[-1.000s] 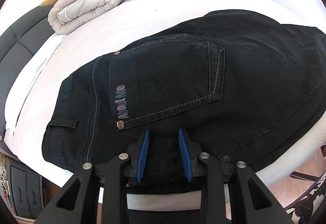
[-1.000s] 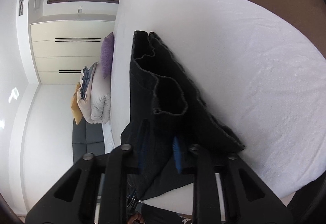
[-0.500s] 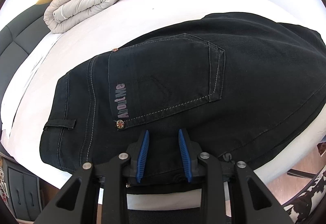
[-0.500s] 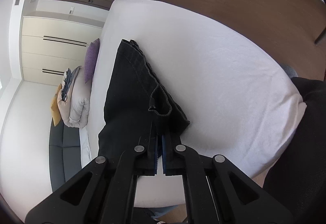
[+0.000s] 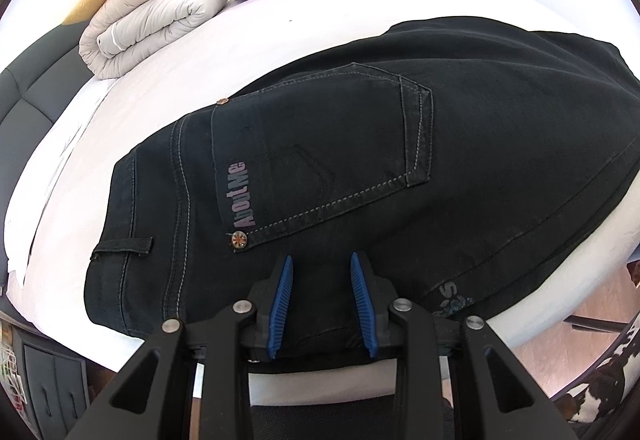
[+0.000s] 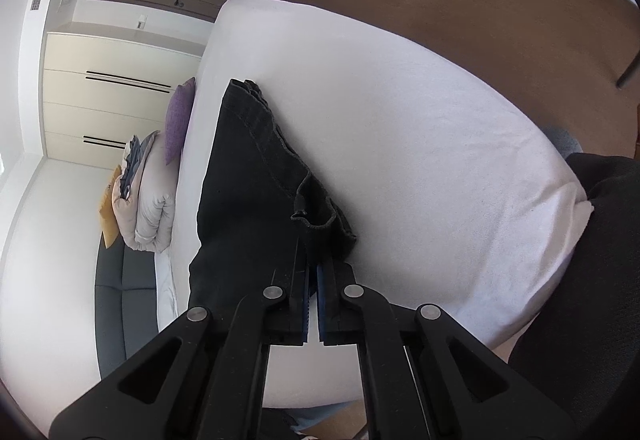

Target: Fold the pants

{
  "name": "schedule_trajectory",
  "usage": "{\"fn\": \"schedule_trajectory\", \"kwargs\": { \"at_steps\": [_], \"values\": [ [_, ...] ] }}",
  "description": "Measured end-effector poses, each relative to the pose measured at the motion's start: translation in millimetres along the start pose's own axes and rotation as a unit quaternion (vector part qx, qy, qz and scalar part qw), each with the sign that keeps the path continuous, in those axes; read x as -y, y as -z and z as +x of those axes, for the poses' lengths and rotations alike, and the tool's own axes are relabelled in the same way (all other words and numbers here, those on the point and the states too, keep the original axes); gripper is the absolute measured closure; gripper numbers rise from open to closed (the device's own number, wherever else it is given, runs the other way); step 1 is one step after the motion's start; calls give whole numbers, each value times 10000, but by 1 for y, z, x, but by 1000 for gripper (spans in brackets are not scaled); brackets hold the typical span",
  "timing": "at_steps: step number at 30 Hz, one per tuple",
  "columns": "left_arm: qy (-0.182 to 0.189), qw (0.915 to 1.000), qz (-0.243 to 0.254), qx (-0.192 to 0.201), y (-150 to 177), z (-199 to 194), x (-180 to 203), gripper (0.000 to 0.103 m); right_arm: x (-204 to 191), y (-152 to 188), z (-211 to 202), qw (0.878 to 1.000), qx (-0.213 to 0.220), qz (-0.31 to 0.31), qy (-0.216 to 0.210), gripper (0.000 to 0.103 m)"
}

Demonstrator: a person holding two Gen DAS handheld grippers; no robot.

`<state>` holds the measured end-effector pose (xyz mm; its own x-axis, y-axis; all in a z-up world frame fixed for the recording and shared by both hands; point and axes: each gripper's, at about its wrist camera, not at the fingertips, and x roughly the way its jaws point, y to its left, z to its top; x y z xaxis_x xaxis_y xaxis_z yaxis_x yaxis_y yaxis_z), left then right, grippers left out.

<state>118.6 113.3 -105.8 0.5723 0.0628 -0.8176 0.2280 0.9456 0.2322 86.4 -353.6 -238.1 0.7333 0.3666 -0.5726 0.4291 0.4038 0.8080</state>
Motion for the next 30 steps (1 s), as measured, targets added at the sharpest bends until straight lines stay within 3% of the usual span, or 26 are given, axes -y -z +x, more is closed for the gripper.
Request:
{"fn": "schedule_trajectory", "kwargs": {
  "at_steps": [3, 6, 7, 8, 9, 11, 13, 15, 18, 22, 30],
  "values": [
    [29, 10000, -43, 81, 1, -1, -3, 70, 4, -3, -8, 9994, -161, 17, -290, 99],
    [96, 9998, -123, 110, 2, 0, -7, 70, -19, 4, -31, 9976, 190, -606, 290, 85],
    [116, 9998, -133, 113, 3, 0, -9, 70, -28, 9, -35, 9964, 174, -766, 323, 61],
    [143, 9997, -154, 114, 6, 0, -10, 70, -36, 16, -34, 9968, 51, -783, 115, 30],
    [173, 9996, -184, 110, 8, -1, -12, 70, -45, 25, -29, 9969, -157, -727, -251, 25],
    [178, 9996, -193, 106, 10, -3, -12, 70, -69, 49, -3, 9894, -748, -764, -981, 25],
    [119, 9998, -136, 105, 11, -4, -12, 69, -100, 79, 32, 9740, -1460, -981, -1431, 25],
    [85, 9999, -103, 106, 12, -5, -12, 69, -130, 114, 75, 9528, -2229, -1208, -1671, 28],
    [98, 9998, -118, 118, 12, -5, -9, 69, -144, 147, 134, 9307, -3072, -747, -1838, 41],
    [90, 9998, -103, 132, 12, -5, -4, 69, -152, 168, 177, 9252, -3410, -678, -1520, 46],
    [136, 9997, -128, 149, 14, -6, -4, 69, -143, 184, 193, 9234, -3565, -486, -1339, 46]
  ]
}}
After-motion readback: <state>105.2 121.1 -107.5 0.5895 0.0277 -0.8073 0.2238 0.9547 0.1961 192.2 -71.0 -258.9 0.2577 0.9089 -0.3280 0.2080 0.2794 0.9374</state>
